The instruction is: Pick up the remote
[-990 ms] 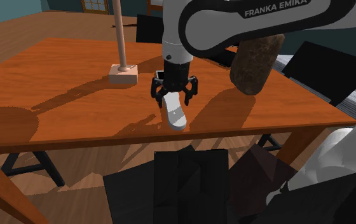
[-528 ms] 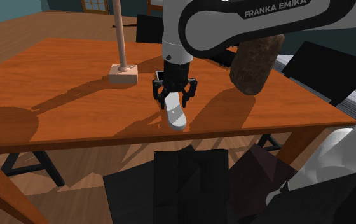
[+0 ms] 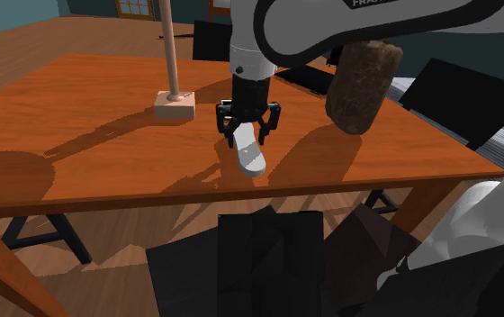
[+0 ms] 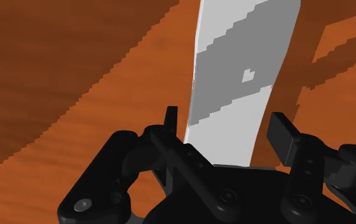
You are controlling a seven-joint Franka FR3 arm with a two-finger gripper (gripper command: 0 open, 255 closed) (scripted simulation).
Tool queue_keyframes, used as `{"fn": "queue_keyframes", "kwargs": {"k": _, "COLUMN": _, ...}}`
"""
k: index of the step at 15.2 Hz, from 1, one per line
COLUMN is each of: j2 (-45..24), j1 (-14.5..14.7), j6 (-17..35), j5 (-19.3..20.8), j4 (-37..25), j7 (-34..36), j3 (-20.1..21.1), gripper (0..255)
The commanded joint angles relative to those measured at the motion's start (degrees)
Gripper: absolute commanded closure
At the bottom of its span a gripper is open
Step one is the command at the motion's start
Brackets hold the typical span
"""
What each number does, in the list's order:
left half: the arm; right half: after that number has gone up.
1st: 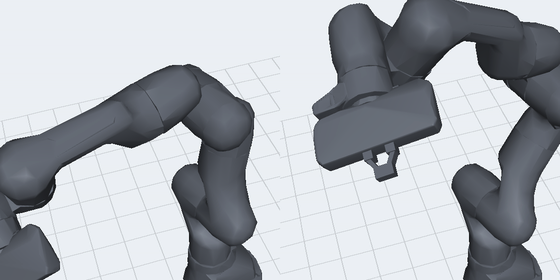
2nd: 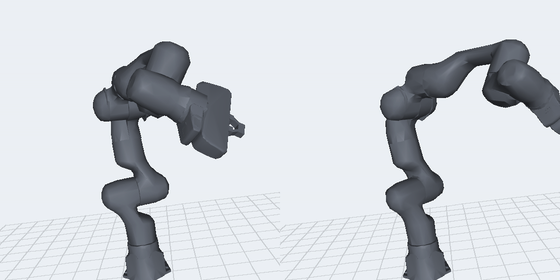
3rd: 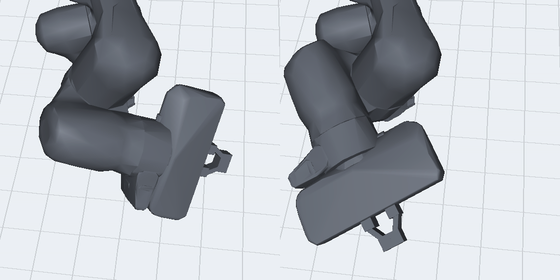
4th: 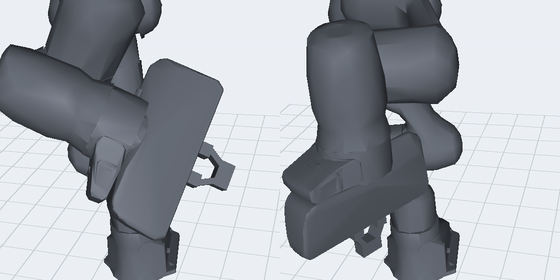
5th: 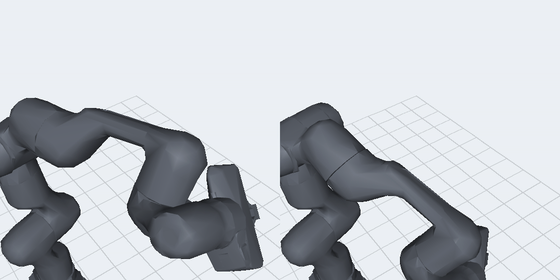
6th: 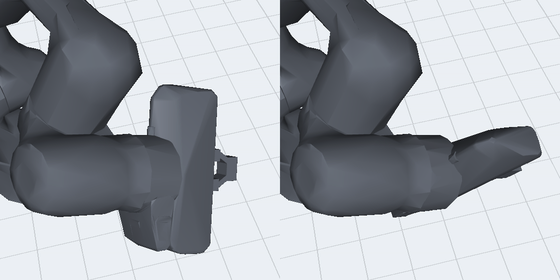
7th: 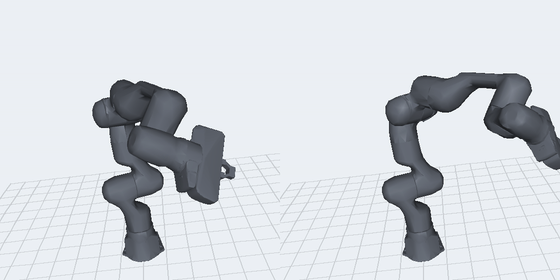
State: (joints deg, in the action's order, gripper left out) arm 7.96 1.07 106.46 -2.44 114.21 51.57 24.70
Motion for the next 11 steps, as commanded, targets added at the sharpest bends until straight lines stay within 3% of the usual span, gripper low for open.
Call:
{"fn": "queue_keyframes", "kwargs": {"k": 1, "j2": 0.3, "j1": 0.0, "j6": -1.5, "j5": -0.1, "j4": -1.2, "j7": 0.1, "j3": 0.0, "gripper": 255}}
{"fn": "queue_keyframes", "kwargs": {"k": 11, "j2": 0.3, "j1": -0.1, "j6": -8.6, "j5": 0.0, "j4": -8.3, "j7": 0.0, "j3": -0.2, "gripper": 255}}
